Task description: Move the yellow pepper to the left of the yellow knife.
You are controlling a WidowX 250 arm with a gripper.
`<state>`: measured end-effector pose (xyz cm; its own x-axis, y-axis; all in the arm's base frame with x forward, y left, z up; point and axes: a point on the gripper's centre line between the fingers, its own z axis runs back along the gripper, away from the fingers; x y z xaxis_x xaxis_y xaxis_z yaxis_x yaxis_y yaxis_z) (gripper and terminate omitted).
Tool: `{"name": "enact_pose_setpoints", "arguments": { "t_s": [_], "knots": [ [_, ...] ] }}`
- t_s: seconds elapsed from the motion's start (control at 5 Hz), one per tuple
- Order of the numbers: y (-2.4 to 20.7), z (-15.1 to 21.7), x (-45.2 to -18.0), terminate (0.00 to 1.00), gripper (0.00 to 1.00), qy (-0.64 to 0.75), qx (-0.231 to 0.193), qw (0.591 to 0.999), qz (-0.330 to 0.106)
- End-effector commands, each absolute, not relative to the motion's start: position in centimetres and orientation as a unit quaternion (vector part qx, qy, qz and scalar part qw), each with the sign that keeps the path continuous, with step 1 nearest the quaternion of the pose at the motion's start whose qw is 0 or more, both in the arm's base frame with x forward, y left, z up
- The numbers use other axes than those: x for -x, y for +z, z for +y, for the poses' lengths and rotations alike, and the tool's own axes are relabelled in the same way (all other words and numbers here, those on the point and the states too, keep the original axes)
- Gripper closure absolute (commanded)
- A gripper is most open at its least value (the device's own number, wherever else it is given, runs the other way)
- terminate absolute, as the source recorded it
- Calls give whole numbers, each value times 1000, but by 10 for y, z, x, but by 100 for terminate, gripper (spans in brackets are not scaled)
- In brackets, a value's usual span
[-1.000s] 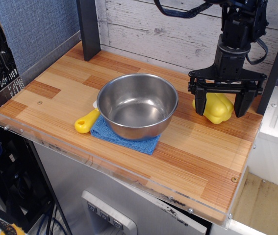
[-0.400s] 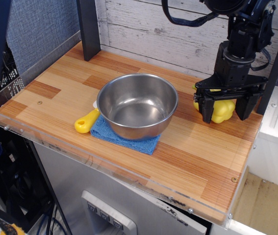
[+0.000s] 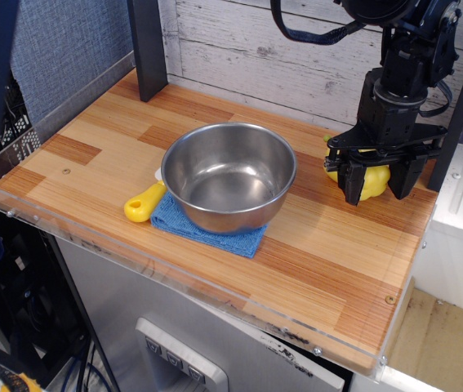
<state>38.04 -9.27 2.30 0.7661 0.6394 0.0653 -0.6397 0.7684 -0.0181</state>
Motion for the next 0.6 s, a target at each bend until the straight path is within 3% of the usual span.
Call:
{"name": "enact_pose_setpoints", "arguments": {
  "t_s": [0.0, 0.4],
  "knots": [
    [55, -97, -386, 0, 100, 300, 14, 952, -57],
    [157, -76, -385, 0, 100, 199, 128, 960, -153]
  ]
}}
